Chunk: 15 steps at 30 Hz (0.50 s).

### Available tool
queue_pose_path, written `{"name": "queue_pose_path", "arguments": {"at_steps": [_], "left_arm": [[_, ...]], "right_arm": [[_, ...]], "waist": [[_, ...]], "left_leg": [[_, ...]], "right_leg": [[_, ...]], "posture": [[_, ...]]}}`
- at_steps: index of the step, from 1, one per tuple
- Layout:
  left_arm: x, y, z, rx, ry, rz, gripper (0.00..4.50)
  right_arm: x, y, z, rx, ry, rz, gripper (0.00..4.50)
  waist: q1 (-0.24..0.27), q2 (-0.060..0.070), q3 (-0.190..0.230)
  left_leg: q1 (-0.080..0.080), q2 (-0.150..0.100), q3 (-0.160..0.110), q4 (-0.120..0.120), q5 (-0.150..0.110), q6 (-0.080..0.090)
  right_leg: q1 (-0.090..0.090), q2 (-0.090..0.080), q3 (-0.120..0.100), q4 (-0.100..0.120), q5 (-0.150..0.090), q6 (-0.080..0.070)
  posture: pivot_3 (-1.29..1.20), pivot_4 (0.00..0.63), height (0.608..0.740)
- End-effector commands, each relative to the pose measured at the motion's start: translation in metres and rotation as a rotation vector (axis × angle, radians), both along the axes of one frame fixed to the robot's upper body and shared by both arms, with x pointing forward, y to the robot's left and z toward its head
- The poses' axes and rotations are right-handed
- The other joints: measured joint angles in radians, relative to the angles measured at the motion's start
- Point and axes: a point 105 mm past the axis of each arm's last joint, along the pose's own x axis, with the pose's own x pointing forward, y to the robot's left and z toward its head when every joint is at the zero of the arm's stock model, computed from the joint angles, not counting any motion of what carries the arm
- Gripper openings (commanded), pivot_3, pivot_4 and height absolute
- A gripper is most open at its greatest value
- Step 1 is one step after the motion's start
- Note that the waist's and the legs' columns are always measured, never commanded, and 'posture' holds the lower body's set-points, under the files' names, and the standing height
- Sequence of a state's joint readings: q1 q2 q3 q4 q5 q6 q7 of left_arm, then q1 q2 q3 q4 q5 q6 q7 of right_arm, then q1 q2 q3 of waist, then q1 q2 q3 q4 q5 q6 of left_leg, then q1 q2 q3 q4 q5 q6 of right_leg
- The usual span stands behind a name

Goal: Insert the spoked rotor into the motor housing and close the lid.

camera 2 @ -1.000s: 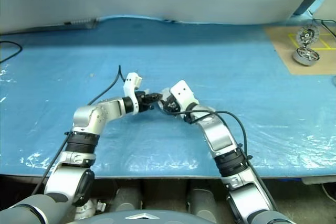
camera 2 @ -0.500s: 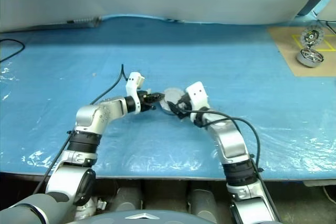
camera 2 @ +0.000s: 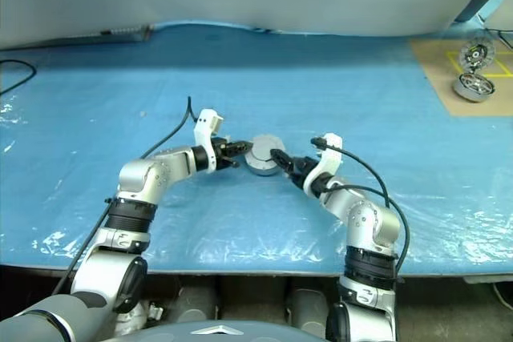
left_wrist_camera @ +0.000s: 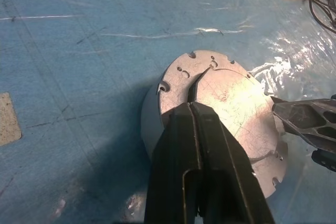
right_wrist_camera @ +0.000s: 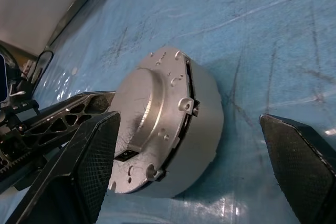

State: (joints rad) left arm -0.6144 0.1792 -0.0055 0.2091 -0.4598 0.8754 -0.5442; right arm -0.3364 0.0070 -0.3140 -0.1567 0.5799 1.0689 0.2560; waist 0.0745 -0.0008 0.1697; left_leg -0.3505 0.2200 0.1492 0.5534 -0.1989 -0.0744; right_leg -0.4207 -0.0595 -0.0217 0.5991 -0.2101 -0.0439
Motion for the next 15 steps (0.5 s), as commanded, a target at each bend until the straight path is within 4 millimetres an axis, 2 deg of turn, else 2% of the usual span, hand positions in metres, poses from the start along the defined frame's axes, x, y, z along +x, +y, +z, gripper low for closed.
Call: {"name": "queue_pose_path", "arguments": {"at_steps": [1,5,9,13,15], "left_arm": [[-0.005,-0.003,-0.015,0.029,0.049,-0.018,0.0],[-0.007,-0.003,-0.017,0.033,0.052,-0.021,0.0],[-0.007,-0.003,-0.017,0.033,0.054,-0.019,0.0],[-0.008,-0.002,-0.02,0.034,0.06,-0.015,0.0],[-0.009,-0.002,-0.021,0.034,0.063,-0.015,0.0]], "right_arm": [[-0.001,0.013,0.002,0.098,0.039,0.035,4.49],[-0.004,0.027,0.003,0.236,0.099,0.063,4.49],[-0.006,0.029,0.005,0.343,0.138,0.056,4.49],[-0.013,0.022,0.002,0.448,0.181,0.061,3.58],[-0.017,0.02,0.001,0.467,0.197,0.069,2.84]], "waist": [[0.001,0.0,0.0],[0.0,0.0,0.0],[-0.001,0.001,0.0],[-0.001,0.001,-0.001],[-0.001,0.001,-0.001]], "left_leg": [[0.0,0.0,0.0,-0.001,0.0,0.0],[0.0,0.0,0.0,-0.003,0.0,0.0],[0.0,-0.001,0.0,-0.005,0.0,0.0],[0.0,-0.001,0.0,-0.007,0.0,0.0],[0.0,-0.001,0.0,-0.008,0.0,0.0]], "right_leg": [[0.0,0.0,0.0,0.0,0.0,0.0],[0.0,0.0,0.0,-0.001,0.0,0.0],[0.0,0.0,0.0,-0.003,0.0,0.0],[0.0,0.0,0.0,-0.006,0.0,0.001],[0.0,0.0,-0.001,-0.008,0.002,0.003]], "posture": [[0.0,0.15,0.74],[0.0,0.15,0.74],[0.0,0.15,0.74],[0.0,0.15,0.74],[0.0,0.15,0.74]]}}
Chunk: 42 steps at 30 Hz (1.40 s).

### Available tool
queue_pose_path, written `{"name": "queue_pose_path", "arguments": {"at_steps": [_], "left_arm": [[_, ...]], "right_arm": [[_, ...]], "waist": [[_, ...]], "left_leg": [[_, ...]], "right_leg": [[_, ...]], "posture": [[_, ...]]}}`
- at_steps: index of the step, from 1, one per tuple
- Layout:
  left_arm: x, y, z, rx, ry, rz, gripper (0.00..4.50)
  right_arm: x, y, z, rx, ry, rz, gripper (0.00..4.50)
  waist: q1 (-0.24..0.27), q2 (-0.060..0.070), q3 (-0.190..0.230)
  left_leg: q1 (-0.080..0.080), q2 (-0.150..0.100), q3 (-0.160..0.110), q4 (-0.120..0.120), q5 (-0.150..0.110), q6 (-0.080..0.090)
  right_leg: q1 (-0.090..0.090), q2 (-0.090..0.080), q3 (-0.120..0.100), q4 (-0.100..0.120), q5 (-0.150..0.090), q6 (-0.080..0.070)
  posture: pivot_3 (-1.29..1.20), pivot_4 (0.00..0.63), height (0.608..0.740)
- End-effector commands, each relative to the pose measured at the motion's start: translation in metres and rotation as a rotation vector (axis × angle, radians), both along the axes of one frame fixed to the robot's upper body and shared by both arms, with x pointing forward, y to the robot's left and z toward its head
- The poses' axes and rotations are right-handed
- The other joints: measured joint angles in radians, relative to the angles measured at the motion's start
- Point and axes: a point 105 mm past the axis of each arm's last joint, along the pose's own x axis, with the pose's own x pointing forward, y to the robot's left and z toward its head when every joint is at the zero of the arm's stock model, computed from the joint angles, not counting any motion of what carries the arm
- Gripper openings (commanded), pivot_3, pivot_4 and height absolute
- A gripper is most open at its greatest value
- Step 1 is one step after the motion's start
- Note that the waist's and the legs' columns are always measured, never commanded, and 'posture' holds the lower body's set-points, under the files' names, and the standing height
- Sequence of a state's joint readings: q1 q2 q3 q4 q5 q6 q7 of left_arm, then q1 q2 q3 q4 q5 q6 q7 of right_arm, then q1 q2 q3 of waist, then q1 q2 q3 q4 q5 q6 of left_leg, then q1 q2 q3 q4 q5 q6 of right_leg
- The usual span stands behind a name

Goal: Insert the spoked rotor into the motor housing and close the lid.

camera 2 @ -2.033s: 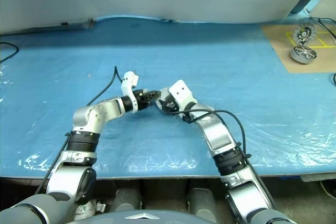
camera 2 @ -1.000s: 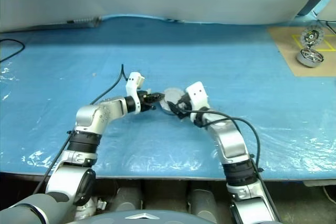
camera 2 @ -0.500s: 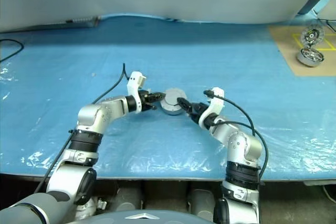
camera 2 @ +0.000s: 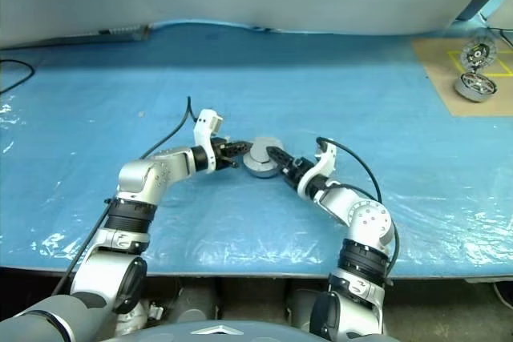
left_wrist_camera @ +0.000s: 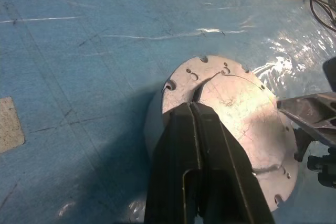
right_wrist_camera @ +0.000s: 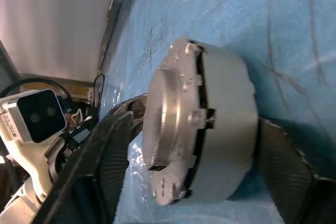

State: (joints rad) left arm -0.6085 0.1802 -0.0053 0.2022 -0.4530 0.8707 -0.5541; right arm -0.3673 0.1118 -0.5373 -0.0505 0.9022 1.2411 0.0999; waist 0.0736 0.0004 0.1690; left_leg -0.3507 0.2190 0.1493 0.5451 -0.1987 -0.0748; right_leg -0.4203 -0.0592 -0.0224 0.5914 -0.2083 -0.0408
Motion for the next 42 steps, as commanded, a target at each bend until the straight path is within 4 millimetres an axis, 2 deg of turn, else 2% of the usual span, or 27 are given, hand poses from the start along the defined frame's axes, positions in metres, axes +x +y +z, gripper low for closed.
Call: {"name": "queue_pose_path", "arguments": {"at_steps": [1,3,6,11,15,19,24,29,34,42], "left_arm": [[-0.008,-0.003,-0.021,0.033,0.072,-0.011,0.0],[-0.008,-0.003,-0.022,0.032,0.075,-0.011,0.0],[-0.008,-0.003,-0.022,0.031,0.078,-0.012,0.0],[-0.006,-0.002,-0.019,0.013,0.068,0.001,0.0],[-0.003,0.0,-0.008,-0.062,0.068,0.018,0.0],[0.004,0.005,0.002,-0.128,0.073,0.063,0.88],[0.009,0.015,0.014,-0.284,0.125,0.131,2.63],[0.005,0.026,0.016,-0.548,0.265,0.183,4.38],[-0.008,0.032,0.012,-0.734,0.378,0.2,4.41],[-0.019,0.028,0.012,-0.837,0.432,0.206,4.41]], "right_arm": [[-0.01,0.01,0.007,0.102,-0.004,0.052,2.47],[-0.012,0.01,0.007,0.101,0.002,0.062,1.81],[-0.014,0.012,0.007,0.101,0.006,0.074,1.06],[-0.016,0.016,0.003,0.08,0.024,0.091,1.05],[-0.017,0.015,-0.001,0.063,0.038,0.089,1.05],[-0.014,0.012,0.002,0.086,0.027,0.064,1.05],[-0.005,0.004,0.015,0.137,-0.014,0.002,1.05],[0.005,0.003,0.038,0.195,-0.084,-0.028,1.05],[0.013,0.006,0.053,0.222,-0.114,-0.037,1.05],[0.016,0.02,0.065,0.243,-0.135,0.007,1.05]], "waist": [[-0.001,0.0,0.0],[-0.002,0.001,-0.001],[-0.001,0.001,-0.001],[-0.001,0.002,-0.001],[-0.002,0.002,-0.001],[-0.003,0.002,-0.001],[-0.003,0.002,-0.001],[-0.004,0.002,-0.001],[-0.003,0.002,-0.001],[-0.002,0.001,0.0]], "left_leg": [[0.0,0.0,0.0,-0.001,0.0,0.0],[0.0,0.0,0.0,-0.001,0.0,0.0],[0.0,0.0,0.0,-0.002,0.0,0.0],[0.0,-0.001,0.0,-0.002,0.0,0.0],[0.0,-0.001,0.0,-0.002,0.0,0.0],[0.0,-0.001,0.0,-0.002,0.0,0.0],[-0.001,-0.001,0.0,-0.002,0.0,0.0],[-0.003,-0.001,0.0,-0.001,0.0,0.0],[-0.006,-0.001,-0.001,-0.001,0.0,0.0],[-0.011,-0.001,-0.003,0.0,0.0,0.0]], "right_leg": [[0.0,0.0,0.0,-0.001,0.0,0.001],[0.0,0.0,0.0,-0.001,0.001,0.001],[0.001,0.0,0.0,-0.001,0.001,0.001],[0.001,0.0,0.0,-0.001,0.001,0.001],[0.001,0.0,0.0,-0.001,0.001,0.002],[0.001,0.0,0.0,-0.001,0.001,0.001],[0.0,0.0,0.0,-0.001,0.001,0.002],[-0.001,0.0,0.0,-0.001,0.001,0.002],[-0.003,0.0,-0.001,-0.002,0.001,0.002],[-0.005,0.0,-0.003,-0.002,0.002,0.003]], "posture": [[0.0,0.15,0.74],[0.0,0.15,0.74],[0.0,0.15,0.74],[0.0,0.15,0.74],[0.0,0.15,0.74],[0.0,0.15,0.74],[0.0,0.15,0.74],[0.0,0.15,0.74],[0.0,0.15,0.74],[0.0,0.15,0.74]]}}
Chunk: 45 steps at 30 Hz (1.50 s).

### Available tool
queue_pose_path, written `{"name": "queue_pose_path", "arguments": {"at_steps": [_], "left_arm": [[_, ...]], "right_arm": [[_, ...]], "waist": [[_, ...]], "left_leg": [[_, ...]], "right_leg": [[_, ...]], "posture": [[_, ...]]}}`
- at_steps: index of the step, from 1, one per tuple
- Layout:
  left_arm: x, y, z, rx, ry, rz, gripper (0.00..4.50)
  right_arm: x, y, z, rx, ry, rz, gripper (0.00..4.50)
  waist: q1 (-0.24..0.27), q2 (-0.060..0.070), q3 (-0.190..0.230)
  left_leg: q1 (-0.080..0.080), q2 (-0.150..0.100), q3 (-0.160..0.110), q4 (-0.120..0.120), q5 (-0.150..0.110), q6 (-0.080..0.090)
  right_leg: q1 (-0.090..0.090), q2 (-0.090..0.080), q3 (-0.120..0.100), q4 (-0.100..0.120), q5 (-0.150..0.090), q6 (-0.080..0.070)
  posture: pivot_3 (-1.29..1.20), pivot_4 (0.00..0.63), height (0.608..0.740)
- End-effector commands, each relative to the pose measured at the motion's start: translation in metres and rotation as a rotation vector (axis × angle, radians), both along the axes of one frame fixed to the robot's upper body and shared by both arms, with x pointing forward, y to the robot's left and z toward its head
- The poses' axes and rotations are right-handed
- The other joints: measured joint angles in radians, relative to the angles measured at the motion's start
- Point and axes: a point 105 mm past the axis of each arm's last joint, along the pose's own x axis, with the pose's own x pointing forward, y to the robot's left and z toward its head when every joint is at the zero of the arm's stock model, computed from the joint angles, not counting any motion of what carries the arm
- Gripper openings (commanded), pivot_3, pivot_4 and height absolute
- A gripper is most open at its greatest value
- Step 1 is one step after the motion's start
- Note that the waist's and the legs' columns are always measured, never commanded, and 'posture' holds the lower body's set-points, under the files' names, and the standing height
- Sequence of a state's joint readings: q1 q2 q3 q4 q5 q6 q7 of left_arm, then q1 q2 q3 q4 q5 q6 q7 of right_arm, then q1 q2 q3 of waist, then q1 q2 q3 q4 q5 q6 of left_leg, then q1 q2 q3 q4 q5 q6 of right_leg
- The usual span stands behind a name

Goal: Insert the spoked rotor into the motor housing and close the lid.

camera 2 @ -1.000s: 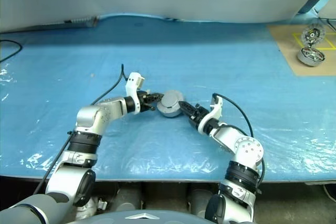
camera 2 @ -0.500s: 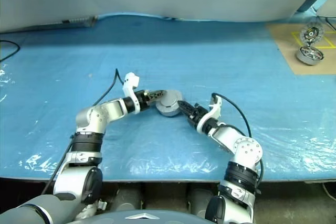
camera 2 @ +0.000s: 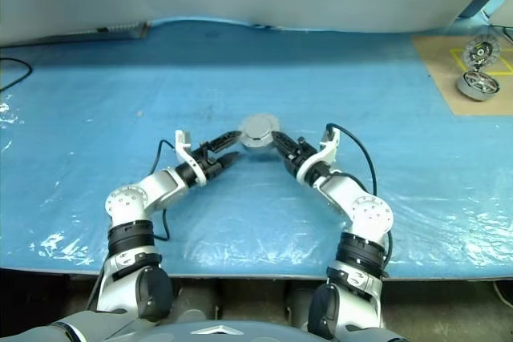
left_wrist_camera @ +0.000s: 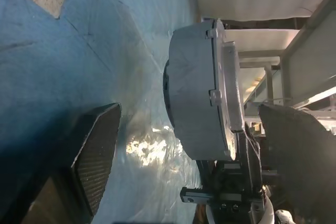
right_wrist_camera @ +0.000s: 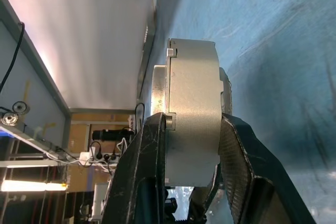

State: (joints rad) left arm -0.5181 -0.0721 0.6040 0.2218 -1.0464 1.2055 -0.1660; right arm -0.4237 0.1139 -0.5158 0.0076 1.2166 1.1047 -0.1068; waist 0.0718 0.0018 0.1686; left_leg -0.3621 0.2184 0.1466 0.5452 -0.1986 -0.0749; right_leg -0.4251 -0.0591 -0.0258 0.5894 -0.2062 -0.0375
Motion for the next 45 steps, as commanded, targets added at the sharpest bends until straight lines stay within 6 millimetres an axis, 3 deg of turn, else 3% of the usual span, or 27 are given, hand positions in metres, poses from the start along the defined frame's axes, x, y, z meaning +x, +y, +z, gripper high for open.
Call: {"name": "queue_pose_path", "arguments": {"at_steps": [1,15,18,22,23,29,30,37,38,45], "left_arm": [[-0.002,0.0,0.016,-0.063,-0.046,0.005,4.41],[0.0,-0.021,0.022,-0.195,-0.008,-0.005,4.41],[0.004,-0.018,0.026,-0.24,-0.007,0.033,3.8],[0.006,-0.011,0.03,-0.266,-0.013,0.064,2.52],[0.006,-0.01,0.03,-0.266,-0.013,0.065,2.36],[0.01,-0.007,0.032,-0.253,-0.018,0.085,2.37],[0.011,-0.006,0.032,-0.241,-0.02,0.088,2.37],[0.029,0.003,0.026,-0.111,-0.011,0.131,2.37],[0.034,0.006,0.026,-0.086,-0.015,0.142,2.37],[0.065,0.015,0.028,0.036,-0.03,0.18,2.37]], "right_arm": [[-0.001,0.015,0.032,0.061,-0.111,0.06,1.05],[-0.016,0.034,0.033,0.081,-0.102,0.137,1.05],[-0.016,0.034,0.031,0.08,-0.093,0.133,1.05],[-0.013,0.028,0.027,0.04,-0.081,0.1,1.05],[-0.012,0.026,0.026,0.026,-0.081,0.091,1.05],[-0.008,0.012,0.02,-0.192,-0.186,0.047,1.05],[-0.008,0.008,0.019,-0.233,-0.203,0.04,1.81],[-0.012,-0.011,0.002,-0.683,-0.389,0.012,4.29],[-0.013,-0.013,0.0,-0.758,-0.434,0.012,4.49],[-0.016,-0.017,-0.009,-1.087,-0.692,-0.051,4.5]], "waist": [[0.0,0.0,0.0],[0.001,0.0,0.0],[0.001,0.0,0.0],[0.001,0.0,0.0],[0.001,0.0,0.0],[0.004,-0.001,0.0],[0.006,-0.001,0.0],[0.01,-0.001,0.0],[0.012,-0.001,0.0],[0.021,-0.002,0.001]], "left_leg": [[0.0,0.0,0.0,0.0,0.0,0.0],[-0.001,0.0,0.0,0.001,0.0,0.0],[-0.001,0.0,0.0,0.002,0.0,0.0],[-0.001,0.0,0.0,0.003,0.0,0.0],[-0.001,0.0,0.0,0.003,0.0,0.0],[-0.003,0.0,-0.001,0.006,0.0,0.0],[-0.004,0.0,-0.001,0.007,0.0,0.0],[-0.004,0.0,-0.002,0.012,0.0,0.0],[-0.005,0.0,-0.003,0.014,0.0,0.0],[-0.005,-0.001,-0.004,0.021,0.0,0.0]], "right_leg": [[0.0,0.0,0.0,0.0,0.0,0.0],[0.0,0.0,0.0,0.0,0.001,0.002],[0.0,0.0,0.0,0.0,0.001,0.002],[0.0,0.0,0.0,0.0,0.002,0.003],[0.0,0.0,0.0,0.0,0.002,0.003],[0.0,0.0,0.0,0.0,0.003,0.004],[0.0,0.0,0.0,0.0,0.003,0.005],[0.0,0.0,0.001,0.002,0.005,0.008],[0.0,0.0,0.001,0.002,0.006,0.008],[0.0,-0.002,0.001,0.001,0.01,0.012]], "posture": [[0.0,0.15,0.74],[0.0,0.15,0.74],[0.0,0.15,0.74],[0.0,0.15,0.74],[0.0,0.15,0.74],[0.0,0.15,0.74],[0.0,0.15,0.74],[0.0,0.15,0.74],[0.0,0.15,0.74],[0.0,0.15,0.74]]}}
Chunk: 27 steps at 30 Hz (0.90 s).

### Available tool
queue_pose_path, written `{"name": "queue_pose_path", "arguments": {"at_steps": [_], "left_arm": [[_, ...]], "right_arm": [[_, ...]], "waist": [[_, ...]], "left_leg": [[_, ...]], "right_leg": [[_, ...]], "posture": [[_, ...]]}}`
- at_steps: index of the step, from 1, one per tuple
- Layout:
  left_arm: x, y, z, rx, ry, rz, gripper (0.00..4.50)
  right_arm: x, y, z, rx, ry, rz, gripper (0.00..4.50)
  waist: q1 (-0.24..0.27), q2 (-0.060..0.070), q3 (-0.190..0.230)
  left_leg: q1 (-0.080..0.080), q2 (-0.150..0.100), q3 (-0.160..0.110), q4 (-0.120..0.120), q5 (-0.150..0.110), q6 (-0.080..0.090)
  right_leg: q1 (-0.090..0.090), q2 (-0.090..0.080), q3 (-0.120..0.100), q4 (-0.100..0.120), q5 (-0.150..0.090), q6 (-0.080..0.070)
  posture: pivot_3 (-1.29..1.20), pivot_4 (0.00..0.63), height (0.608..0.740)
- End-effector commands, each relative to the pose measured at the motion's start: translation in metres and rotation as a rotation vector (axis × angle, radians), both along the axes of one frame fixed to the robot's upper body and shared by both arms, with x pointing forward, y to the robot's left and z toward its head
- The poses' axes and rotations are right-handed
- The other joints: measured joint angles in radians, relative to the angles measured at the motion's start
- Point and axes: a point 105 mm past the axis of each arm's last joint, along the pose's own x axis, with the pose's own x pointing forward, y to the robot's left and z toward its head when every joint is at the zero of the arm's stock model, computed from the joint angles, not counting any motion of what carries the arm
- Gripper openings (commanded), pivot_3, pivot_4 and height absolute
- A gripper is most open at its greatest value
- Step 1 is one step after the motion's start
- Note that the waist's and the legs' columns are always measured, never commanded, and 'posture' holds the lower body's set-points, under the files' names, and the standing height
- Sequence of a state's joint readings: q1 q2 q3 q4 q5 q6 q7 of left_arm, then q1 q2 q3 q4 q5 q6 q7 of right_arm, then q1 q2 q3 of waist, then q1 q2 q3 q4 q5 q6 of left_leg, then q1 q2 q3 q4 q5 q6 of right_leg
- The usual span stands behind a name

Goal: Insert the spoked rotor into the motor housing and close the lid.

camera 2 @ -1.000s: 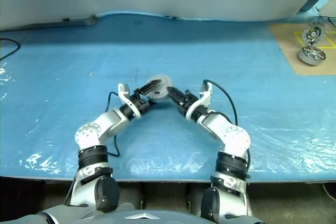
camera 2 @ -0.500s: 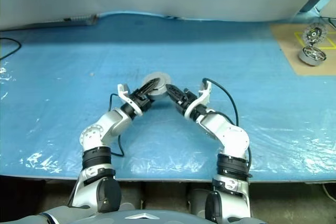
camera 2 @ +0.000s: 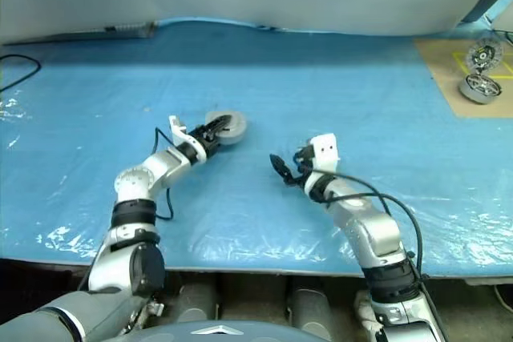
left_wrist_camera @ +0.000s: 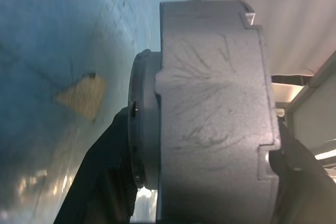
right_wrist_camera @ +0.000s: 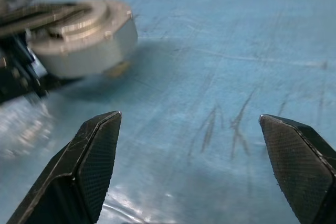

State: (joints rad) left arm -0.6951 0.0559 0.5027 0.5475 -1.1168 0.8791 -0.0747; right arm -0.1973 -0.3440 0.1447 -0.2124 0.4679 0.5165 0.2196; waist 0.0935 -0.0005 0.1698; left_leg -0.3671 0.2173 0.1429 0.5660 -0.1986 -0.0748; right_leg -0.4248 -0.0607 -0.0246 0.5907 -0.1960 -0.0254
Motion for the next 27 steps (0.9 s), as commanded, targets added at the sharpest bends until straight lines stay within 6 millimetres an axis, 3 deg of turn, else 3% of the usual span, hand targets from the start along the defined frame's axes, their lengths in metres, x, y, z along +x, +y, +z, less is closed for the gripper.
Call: {"name": "queue_pose_path", "arguments": {"at_steps": [1,7,14,15,20,24,27], "left_arm": [[0.018,-0.001,0.022,0.029,-0.09,0.004,2.37],[0.048,0.002,0.018,0.175,-0.069,0.068,2.37],[0.05,-0.001,-0.002,0.246,-0.014,0.081,2.37],[0.048,-0.001,-0.006,0.256,-0.004,0.073,3.09],[0.034,0.017,-0.038,0.403,0.07,0.017,4.48],[0.012,0.037,-0.066,0.53,0.137,-0.078,4.48],[-0.016,0.049,-0.081,0.661,0.13,-0.19,4.48]], "right_arm": [[0.0,0.003,0.008,-0.098,-0.157,0.008,4.5],[0.0,0.005,-0.004,-0.141,-0.155,0.011,4.5],[-0.003,0.005,-0.009,-0.138,-0.135,-0.001,4.5],[-0.004,0.005,-0.01,-0.138,-0.132,-0.003,4.5],[-0.006,0.003,-0.011,-0.137,-0.122,-0.009,4.5],[-0.009,0.005,-0.011,-0.122,-0.111,0.004,4.5],[-0.011,0.008,-0.013,-0.104,-0.09,0.021,4.5]], "waist": [[0.0,0.0,0.0],[0.001,-0.003,0.002],[0.002,-0.003,0.002],[0.002,-0.003,0.002],[-0.004,-0.003,0.001],[-0.019,-0.002,0.0],[-0.032,0.0,-0.006]], "left_leg": [[0.0,0.0,0.0,0.0,0.0,0.0],[-0.001,-0.001,0.0,0.001,0.0,0.0],[-0.001,-0.002,-0.002,0.0,0.0,0.0],[-0.001,-0.002,-0.002,0.0,0.0,0.0],[0.004,-0.002,0.0,0.0,0.0,0.0],[0.02,0.0,0.003,-0.002,0.0,0.001],[0.025,0.001,0.004,-0.003,0.0,0.001]], "right_leg": [[0.0,0.0,0.0,0.0,0.0,0.0],[0.0,0.0,0.001,0.0,0.002,-0.003],[0.0,-0.001,0.0,0.0,0.002,-0.004],[0.001,-0.001,0.0,0.0,0.002,-0.004],[0.006,-0.001,0.002,0.001,0.0,-0.009],[0.019,-0.001,0.003,0.0,-0.001,-0.011],[0.021,-0.001,0.003,0.0,-0.005,-0.008]], "posture": [[0.0,0.15,0.74],[0.0,0.15,0.74],[0.0,0.15,0.74],[0.0,0.15,0.74],[0.0,0.15,0.74],[0.0,0.15,0.74],[0.0,0.15,0.74]]}}
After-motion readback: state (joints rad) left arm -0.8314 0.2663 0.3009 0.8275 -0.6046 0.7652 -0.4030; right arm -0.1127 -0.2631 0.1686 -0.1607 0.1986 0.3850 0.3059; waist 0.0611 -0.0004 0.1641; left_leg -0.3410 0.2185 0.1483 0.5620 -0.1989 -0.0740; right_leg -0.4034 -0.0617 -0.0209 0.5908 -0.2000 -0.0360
